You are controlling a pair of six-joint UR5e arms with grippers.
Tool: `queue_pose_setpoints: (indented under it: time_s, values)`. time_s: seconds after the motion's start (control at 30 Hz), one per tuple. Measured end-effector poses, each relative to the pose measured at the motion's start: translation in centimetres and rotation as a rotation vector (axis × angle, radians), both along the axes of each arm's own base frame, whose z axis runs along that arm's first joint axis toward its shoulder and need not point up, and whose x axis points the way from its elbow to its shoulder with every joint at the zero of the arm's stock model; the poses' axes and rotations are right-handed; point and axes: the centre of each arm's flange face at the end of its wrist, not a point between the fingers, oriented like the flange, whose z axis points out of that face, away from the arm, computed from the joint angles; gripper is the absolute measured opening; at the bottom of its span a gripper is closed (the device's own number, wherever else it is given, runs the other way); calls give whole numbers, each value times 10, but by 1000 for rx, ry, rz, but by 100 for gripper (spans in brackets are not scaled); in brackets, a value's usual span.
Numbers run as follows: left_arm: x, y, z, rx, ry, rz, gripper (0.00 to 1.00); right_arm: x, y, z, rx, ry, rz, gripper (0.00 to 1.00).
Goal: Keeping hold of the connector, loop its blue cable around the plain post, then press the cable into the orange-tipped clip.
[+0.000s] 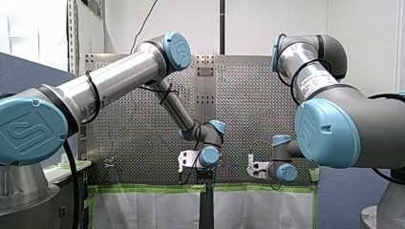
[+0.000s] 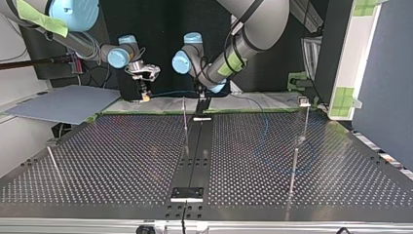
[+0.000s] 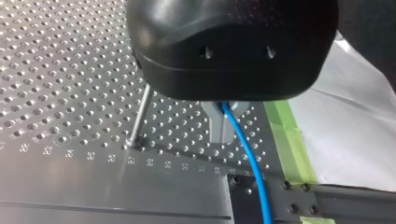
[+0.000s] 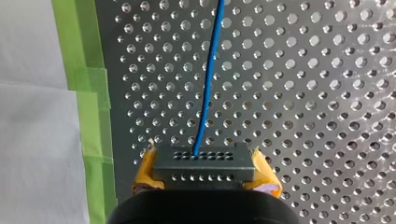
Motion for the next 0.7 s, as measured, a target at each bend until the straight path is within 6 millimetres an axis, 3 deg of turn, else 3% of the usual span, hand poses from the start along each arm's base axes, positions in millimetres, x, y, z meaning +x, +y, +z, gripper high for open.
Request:
queue_pose_setpoints:
  time_s: [0.7]
  values:
    - [13, -9, 8, -82, -76, 14, 0, -1, -14, 6, -4, -6, -6, 0]
